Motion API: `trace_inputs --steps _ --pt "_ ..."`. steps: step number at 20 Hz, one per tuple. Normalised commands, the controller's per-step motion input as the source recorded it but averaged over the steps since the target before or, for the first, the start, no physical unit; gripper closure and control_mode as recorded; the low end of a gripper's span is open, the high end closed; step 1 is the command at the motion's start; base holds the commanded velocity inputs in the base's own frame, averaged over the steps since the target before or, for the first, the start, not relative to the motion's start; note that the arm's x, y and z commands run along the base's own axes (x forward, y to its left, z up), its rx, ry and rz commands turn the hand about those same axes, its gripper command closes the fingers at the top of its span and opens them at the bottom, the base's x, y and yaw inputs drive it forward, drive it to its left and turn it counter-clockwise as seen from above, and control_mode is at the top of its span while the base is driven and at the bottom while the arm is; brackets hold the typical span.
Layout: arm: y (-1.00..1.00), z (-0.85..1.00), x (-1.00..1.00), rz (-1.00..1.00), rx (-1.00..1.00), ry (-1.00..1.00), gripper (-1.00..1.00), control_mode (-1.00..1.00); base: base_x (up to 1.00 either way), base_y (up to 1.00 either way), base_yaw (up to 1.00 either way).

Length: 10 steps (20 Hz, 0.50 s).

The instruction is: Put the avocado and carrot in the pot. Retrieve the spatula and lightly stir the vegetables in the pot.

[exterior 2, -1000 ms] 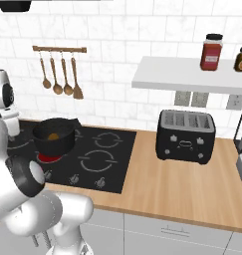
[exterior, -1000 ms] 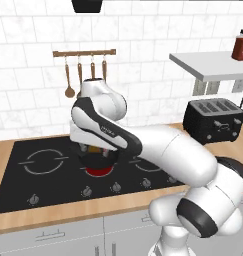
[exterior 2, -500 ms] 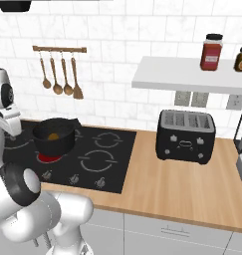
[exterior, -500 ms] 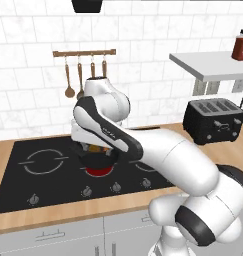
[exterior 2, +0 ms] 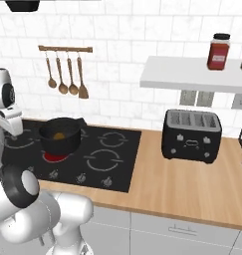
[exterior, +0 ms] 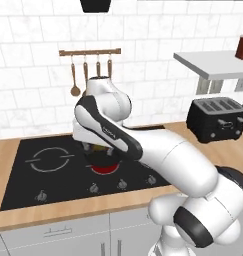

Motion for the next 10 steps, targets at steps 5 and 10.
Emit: trace_inputs --steps 5,10 --pt "0.0 0.0 0.0 0.0 0.0 0.0 -1.0 1.0 -0.06 1.0 0.0" --pt "0.0 0.0 0.0 0.0 0.0 0.0 -1.0 1.0 0.02 1.0 0.0"
